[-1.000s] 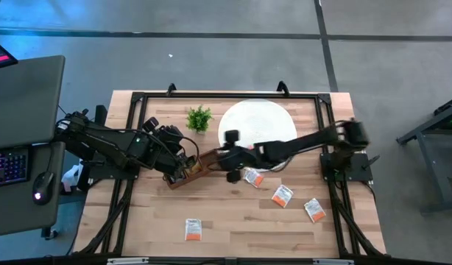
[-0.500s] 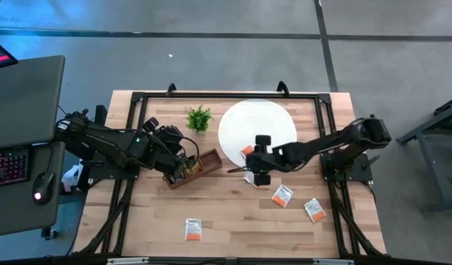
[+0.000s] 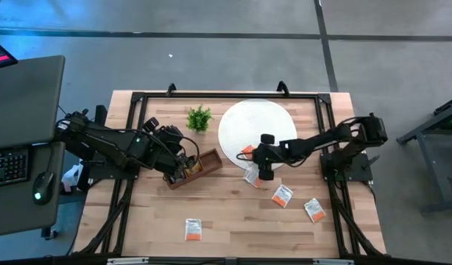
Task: Pick & Place Tea
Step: Put the orange tea bag into the right section of the wooden organizer
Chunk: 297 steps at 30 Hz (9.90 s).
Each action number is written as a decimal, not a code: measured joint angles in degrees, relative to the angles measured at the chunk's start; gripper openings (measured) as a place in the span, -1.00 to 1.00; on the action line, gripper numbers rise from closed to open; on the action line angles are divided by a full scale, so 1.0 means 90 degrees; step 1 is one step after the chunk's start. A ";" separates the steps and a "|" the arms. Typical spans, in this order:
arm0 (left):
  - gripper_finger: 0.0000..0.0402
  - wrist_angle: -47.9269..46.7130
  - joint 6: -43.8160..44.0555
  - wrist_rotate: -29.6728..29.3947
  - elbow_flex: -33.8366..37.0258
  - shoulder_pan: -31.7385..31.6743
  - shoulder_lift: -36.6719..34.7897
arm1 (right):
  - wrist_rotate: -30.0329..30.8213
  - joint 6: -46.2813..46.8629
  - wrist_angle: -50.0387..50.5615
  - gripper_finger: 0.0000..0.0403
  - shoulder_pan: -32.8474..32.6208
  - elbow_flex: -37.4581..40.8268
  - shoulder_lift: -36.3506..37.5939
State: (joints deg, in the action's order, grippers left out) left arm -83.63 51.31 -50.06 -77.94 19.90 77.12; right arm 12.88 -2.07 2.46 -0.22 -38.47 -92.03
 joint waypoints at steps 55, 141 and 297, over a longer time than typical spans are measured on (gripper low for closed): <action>-0.27 -0.0014 -0.0075 0.0014 0.0001 -0.0002 0.0000 | -0.4040 0.1441 0.2514 -0.94 0.0686 -0.5875 -0.2758; -0.27 -0.0038 -0.0170 0.0199 0.0001 -0.0002 0.0002 | -0.1157 -0.3325 0.4828 -0.14 -0.0874 -0.4828 -0.3050; -0.27 0.0155 -0.0170 0.0107 0.0001 0.0000 0.0000 | -0.1425 0.7206 0.4084 -0.41 -0.2490 -0.0389 0.0296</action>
State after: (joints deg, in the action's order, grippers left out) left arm -82.24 49.78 -49.10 -77.93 19.90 77.12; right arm 0.05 62.78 39.22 -22.63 -41.98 -89.36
